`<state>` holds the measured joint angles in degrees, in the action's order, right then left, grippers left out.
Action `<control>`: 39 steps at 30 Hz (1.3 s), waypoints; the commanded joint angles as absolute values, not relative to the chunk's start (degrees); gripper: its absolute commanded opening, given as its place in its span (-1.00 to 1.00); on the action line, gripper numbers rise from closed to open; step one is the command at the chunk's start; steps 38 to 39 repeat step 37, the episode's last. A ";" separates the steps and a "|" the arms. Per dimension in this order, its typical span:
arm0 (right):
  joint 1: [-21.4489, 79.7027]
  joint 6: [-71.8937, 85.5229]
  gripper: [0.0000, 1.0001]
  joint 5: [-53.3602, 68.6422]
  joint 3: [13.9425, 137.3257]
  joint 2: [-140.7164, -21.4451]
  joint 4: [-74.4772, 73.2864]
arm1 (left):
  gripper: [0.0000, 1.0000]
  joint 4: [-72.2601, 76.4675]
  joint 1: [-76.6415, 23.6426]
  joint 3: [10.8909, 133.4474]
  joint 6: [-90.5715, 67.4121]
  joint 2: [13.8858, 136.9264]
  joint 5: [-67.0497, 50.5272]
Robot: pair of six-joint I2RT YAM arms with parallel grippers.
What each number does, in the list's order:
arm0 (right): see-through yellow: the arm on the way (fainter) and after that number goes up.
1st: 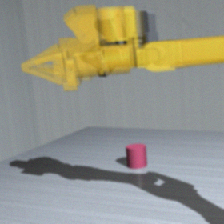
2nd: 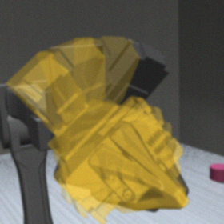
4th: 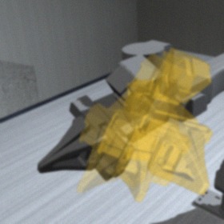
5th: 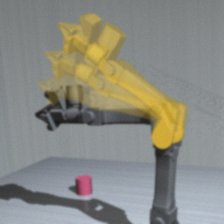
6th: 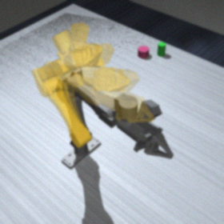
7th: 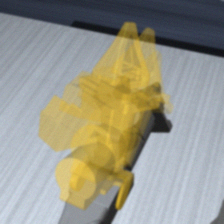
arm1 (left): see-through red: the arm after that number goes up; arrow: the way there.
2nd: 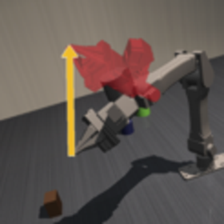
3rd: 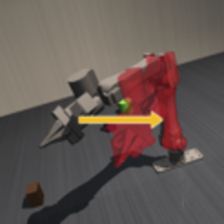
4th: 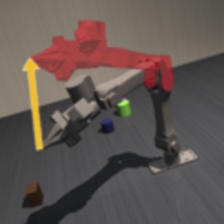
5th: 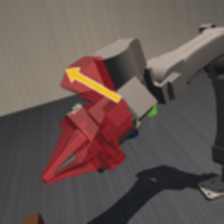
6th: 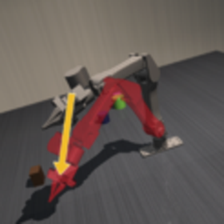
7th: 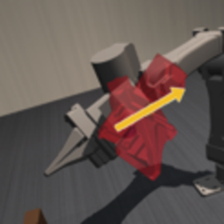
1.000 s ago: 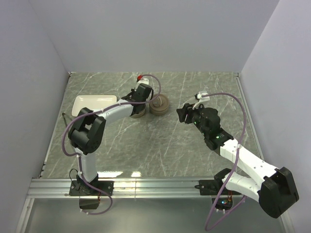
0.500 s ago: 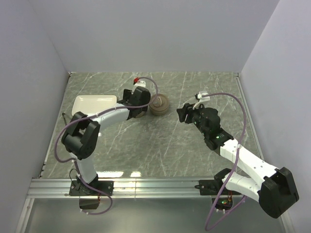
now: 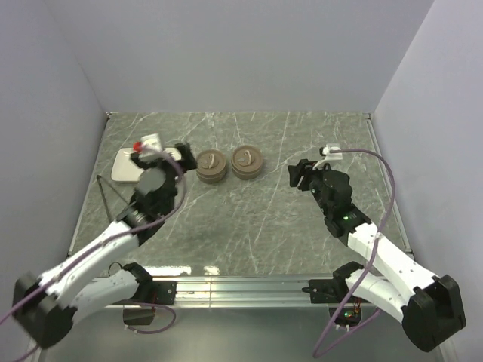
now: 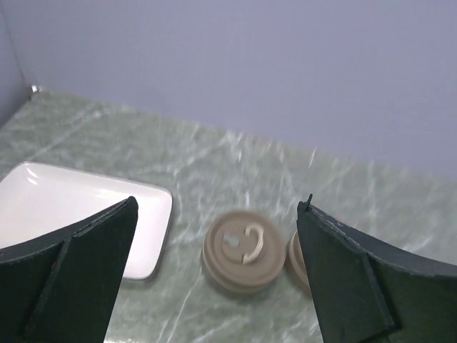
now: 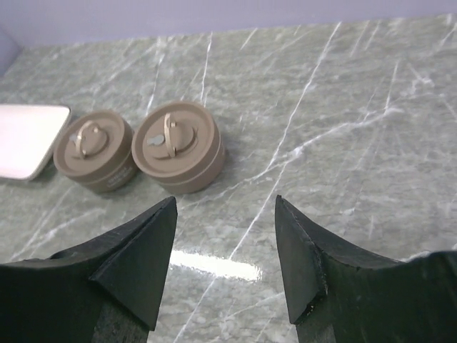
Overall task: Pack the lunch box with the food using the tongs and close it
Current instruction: Reset both arms
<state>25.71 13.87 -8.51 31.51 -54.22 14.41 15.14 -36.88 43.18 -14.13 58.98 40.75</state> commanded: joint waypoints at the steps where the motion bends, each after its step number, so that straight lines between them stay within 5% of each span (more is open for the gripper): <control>1: 25.14 14.68 0.29 -10.90 31.38 -49.93 15.47 | 0.99 24.08 -36.74 37.19 -12.39 48.37 44.12; 8: 25.05 14.85 0.30 -10.64 31.03 -44.39 13.45 | 0.99 20.48 -36.65 32.52 -13.27 36.13 45.97; 39: 25.05 14.50 0.31 -9.05 29.79 -41.40 13.45 | 0.99 17.49 -36.65 35.33 -13.01 40.78 48.16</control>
